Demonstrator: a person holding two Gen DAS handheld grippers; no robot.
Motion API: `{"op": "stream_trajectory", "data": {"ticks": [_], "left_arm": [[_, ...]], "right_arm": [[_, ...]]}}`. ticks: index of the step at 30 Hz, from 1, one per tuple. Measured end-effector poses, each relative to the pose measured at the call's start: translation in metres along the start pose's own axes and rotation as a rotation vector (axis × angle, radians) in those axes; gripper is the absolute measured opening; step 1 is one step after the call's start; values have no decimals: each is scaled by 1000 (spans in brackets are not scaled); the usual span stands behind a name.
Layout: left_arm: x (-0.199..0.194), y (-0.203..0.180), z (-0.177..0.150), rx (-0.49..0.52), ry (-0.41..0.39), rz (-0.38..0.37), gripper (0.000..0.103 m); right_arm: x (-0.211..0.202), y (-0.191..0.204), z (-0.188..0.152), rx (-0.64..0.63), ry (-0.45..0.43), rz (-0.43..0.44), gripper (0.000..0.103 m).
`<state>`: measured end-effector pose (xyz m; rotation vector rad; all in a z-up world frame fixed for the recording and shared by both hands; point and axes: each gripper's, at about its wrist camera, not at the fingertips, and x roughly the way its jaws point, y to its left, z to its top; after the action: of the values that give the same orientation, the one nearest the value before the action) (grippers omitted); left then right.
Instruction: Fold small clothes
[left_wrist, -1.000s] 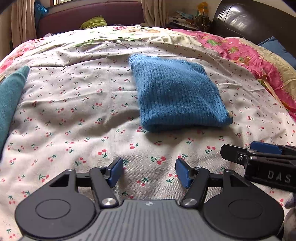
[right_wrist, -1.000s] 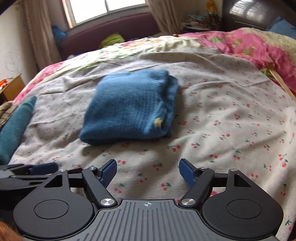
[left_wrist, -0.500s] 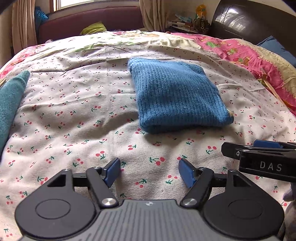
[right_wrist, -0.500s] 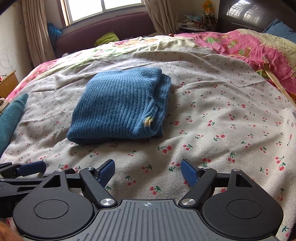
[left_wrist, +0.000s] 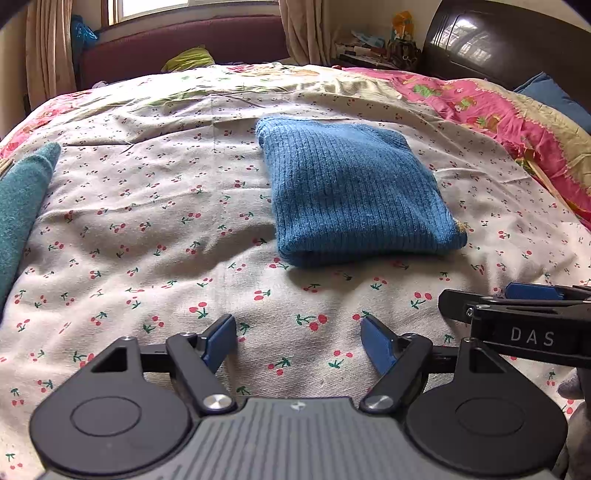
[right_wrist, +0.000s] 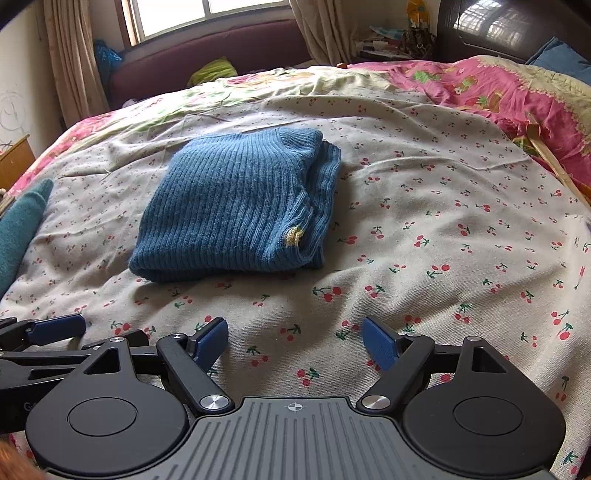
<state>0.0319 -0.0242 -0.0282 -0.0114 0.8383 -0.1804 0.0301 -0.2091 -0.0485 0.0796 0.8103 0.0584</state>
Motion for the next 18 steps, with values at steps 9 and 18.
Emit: {"op": "stream_trajectory", "data": {"ticks": [9, 18], "left_arm": [[1, 1, 0, -3, 0, -2, 86], [1, 1, 0, -3, 0, -3, 86]], "right_arm": [[0, 1, -1, -7, 0, -5, 82], [0, 2, -2, -16, 0, -11, 82]]}}
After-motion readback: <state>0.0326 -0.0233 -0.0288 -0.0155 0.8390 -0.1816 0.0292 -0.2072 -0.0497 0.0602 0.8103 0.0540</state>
